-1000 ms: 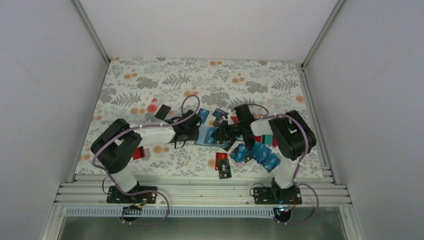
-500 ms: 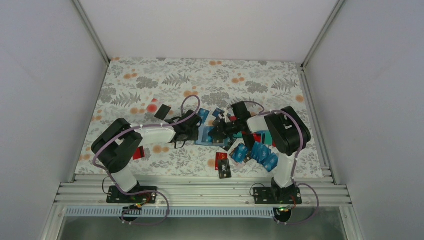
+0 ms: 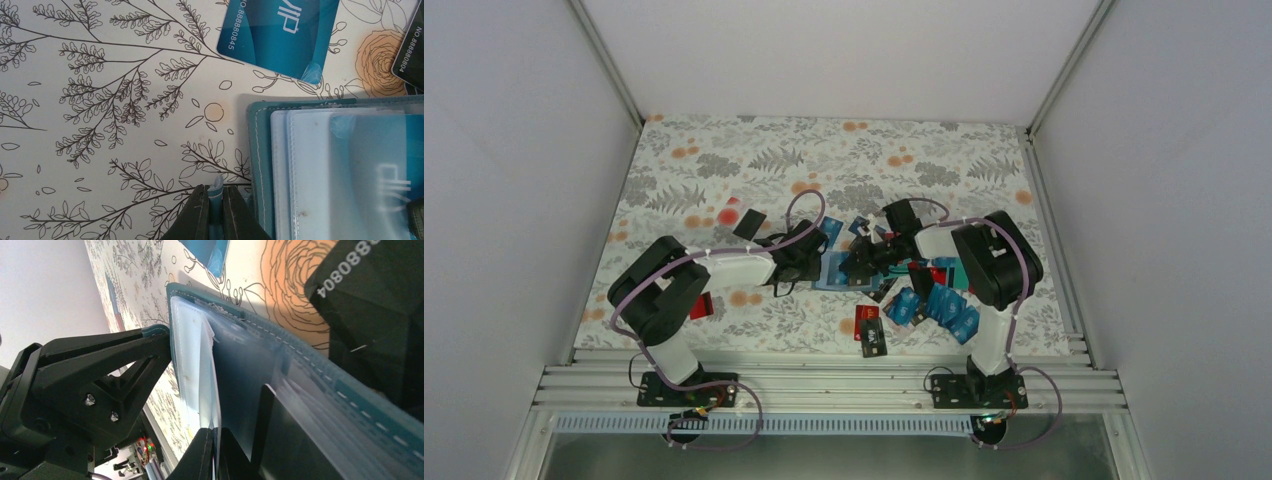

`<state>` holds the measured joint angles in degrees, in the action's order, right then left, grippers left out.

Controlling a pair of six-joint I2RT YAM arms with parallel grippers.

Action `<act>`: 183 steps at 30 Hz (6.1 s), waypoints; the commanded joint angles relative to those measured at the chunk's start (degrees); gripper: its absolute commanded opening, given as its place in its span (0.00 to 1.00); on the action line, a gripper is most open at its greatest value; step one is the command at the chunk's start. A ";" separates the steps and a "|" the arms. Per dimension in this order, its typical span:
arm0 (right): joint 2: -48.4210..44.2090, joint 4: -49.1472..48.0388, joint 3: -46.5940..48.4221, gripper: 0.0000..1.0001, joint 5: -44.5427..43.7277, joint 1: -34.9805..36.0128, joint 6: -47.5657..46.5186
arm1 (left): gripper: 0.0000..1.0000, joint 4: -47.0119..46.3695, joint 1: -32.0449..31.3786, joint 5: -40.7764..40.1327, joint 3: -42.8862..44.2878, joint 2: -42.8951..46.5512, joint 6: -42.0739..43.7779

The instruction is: Put the credit cards into the card holder

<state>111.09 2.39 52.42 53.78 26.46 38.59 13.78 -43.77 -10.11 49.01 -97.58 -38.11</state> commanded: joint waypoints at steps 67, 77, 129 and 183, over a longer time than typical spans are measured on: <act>-10.62 31.70 12.03 0.63 -25.04 4.48 -18.18 | 0.02 -0.99 -0.62 0.72 -0.59 -0.56 -1.10; -9.03 32.44 13.39 0.12 -42.47 10.32 -17.18 | 0.02 -1.04 -0.88 0.79 -0.54 -0.53 -0.84; -11.34 25.93 9.69 0.11 -39.40 12.85 -17.28 | 0.36 10.62 -1.10 10.59 6.97 7.56 2.86; -5.00 20.37 3.64 0.04 -40.00 12.87 -18.90 | 0.50 3.07 -1.06 19.09 4.99 -0.09 -0.56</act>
<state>103.13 22.41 57.74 15.59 39.46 20.23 19.40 -44.80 6.66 54.41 -97.36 -38.59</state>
